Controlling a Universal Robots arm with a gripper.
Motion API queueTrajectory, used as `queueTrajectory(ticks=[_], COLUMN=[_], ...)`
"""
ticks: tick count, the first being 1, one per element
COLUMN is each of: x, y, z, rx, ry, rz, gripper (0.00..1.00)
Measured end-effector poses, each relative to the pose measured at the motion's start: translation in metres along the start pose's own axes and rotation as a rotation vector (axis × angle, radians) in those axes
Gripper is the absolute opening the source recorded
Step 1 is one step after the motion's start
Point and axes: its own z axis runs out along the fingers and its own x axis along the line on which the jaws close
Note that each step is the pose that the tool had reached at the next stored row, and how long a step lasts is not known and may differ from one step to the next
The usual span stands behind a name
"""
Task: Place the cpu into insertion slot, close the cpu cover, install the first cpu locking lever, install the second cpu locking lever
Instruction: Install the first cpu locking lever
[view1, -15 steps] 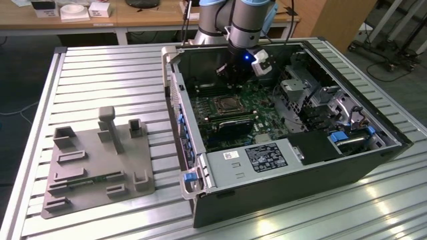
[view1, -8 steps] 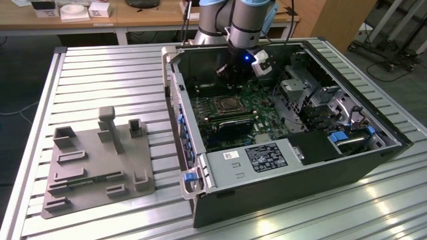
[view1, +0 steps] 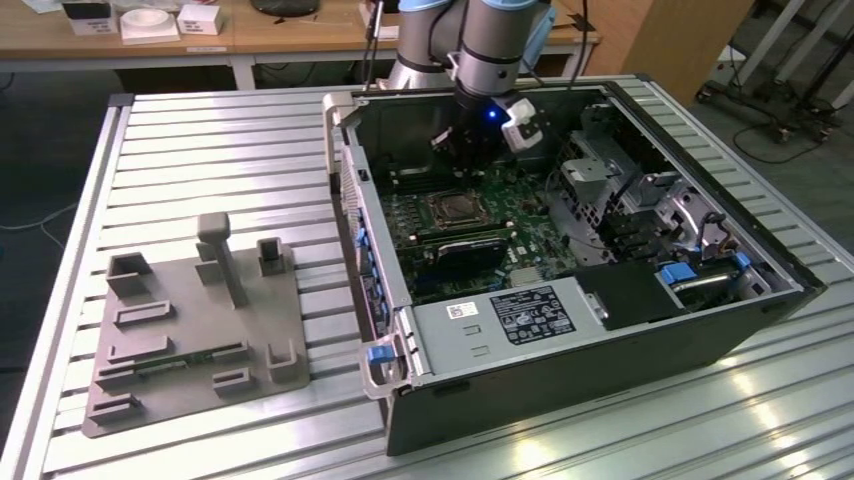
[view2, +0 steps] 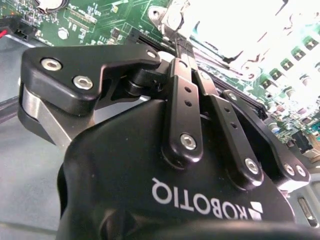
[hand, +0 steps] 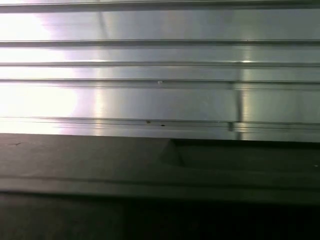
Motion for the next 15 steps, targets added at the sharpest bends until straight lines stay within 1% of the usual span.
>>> queueTrajectory(ticks=[7, 10, 15], x=[0.0055, 0.0056, 0.0057], y=[0.0002, 0.0002, 0.0012], z=[-0.0004, -0.0003, -0.0004], rx=[-0.0051, -0.0071, -0.008], ry=[-0.0001, -0.0001, 0.0005], rz=[0.0, -0.007, -0.034], gripper=[0.1, 0.1, 0.1])
